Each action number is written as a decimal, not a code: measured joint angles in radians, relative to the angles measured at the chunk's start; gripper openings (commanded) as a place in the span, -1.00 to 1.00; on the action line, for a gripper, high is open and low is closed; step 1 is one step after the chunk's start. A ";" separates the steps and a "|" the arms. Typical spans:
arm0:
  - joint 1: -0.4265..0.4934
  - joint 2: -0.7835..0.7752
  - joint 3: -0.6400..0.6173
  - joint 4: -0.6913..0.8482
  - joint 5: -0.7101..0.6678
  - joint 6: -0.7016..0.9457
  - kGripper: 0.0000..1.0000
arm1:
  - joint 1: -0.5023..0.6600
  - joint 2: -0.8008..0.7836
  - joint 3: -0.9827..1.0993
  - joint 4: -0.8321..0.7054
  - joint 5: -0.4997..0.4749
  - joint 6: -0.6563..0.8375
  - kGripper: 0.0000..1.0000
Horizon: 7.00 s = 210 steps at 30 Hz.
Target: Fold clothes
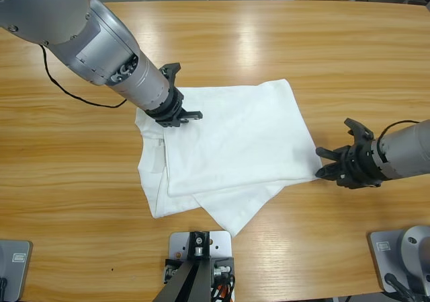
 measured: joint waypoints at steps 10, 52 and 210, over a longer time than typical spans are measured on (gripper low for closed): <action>0.005 0.002 0.033 0.001 0.008 -0.003 -1.00 | 0.004 0.012 -0.097 0.225 -0.125 0.051 -1.00; -0.072 -0.494 0.434 0.099 0.051 0.056 1.00 | -0.600 0.332 -0.182 -0.021 0.612 -0.533 0.81; -0.095 -0.458 0.301 0.095 0.001 0.244 0.51 | 0.161 0.169 -0.263 0.064 -0.122 0.550 1.00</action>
